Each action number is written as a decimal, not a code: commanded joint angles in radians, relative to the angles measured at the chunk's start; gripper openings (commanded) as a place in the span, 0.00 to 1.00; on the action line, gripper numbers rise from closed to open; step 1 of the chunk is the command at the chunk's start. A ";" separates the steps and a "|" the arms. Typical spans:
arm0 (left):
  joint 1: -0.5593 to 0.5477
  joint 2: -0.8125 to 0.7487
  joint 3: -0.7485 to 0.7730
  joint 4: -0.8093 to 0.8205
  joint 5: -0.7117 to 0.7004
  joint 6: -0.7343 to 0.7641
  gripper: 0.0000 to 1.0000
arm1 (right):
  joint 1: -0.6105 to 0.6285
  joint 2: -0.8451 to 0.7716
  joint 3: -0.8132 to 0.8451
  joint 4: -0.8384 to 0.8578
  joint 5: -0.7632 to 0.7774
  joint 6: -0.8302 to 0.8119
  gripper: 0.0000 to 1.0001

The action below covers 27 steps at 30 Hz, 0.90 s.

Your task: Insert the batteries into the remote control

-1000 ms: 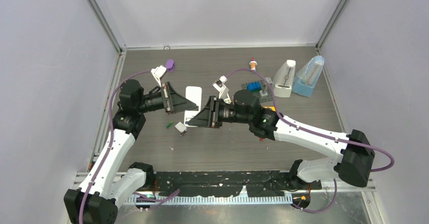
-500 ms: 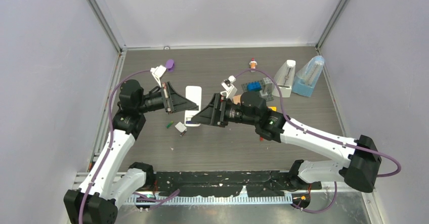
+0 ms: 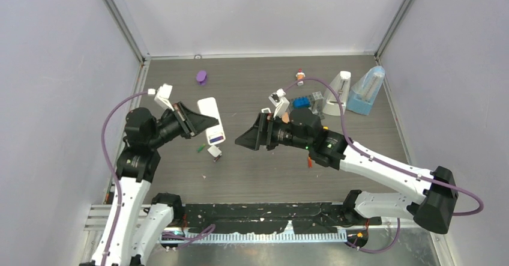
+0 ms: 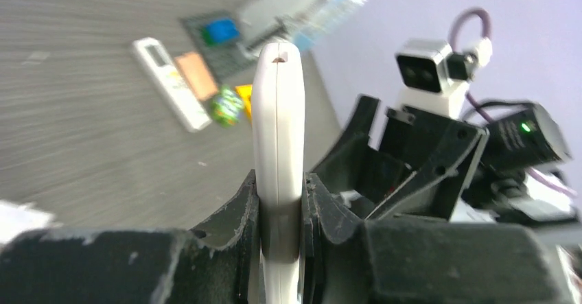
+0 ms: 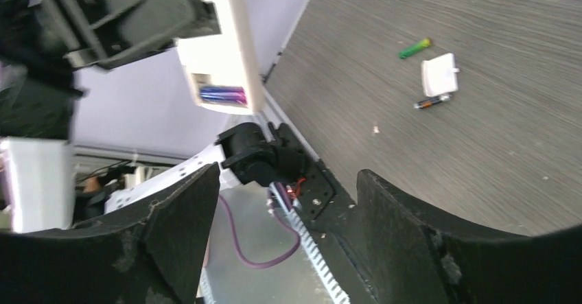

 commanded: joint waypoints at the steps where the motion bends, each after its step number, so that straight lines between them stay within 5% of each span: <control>1: 0.014 -0.089 0.112 -0.328 -0.440 0.183 0.00 | -0.001 0.082 0.049 -0.062 0.087 -0.089 0.75; 6: 0.014 -0.157 0.166 -0.452 -0.672 0.205 0.00 | 0.033 0.284 0.133 -0.120 0.176 -0.150 0.70; 17: 0.015 -0.232 0.213 -0.552 -0.824 0.197 0.00 | 0.182 0.740 0.568 -0.323 0.477 -0.274 0.68; 27: 0.015 -0.257 0.219 -0.565 -0.877 0.175 0.00 | 0.216 0.970 0.786 -0.619 0.611 -0.012 0.66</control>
